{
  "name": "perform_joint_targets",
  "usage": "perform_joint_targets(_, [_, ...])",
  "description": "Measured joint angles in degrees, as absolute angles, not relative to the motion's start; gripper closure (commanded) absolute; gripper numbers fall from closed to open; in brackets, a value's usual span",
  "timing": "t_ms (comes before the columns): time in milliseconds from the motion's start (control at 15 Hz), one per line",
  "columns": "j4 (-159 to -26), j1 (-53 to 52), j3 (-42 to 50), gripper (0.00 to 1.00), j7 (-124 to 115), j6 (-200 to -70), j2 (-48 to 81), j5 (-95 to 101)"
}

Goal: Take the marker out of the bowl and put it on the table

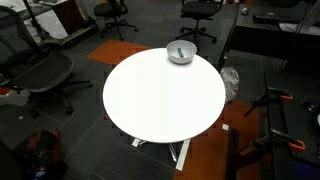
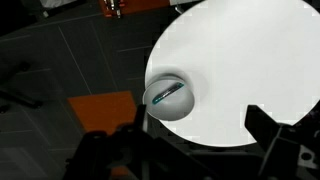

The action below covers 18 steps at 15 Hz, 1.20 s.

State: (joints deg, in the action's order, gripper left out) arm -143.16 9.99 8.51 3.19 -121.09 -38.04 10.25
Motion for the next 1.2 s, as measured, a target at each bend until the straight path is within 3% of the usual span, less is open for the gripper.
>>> perform_joint_targets(733, [-142.64, 10.00, 8.76, 0.00, 2.90, -121.10, -36.83, 9.91])
perform_joint_targets(1200, [-135.91, 10.01, 8.93, 0.00, -3.90, -121.10, -26.88, 6.05])
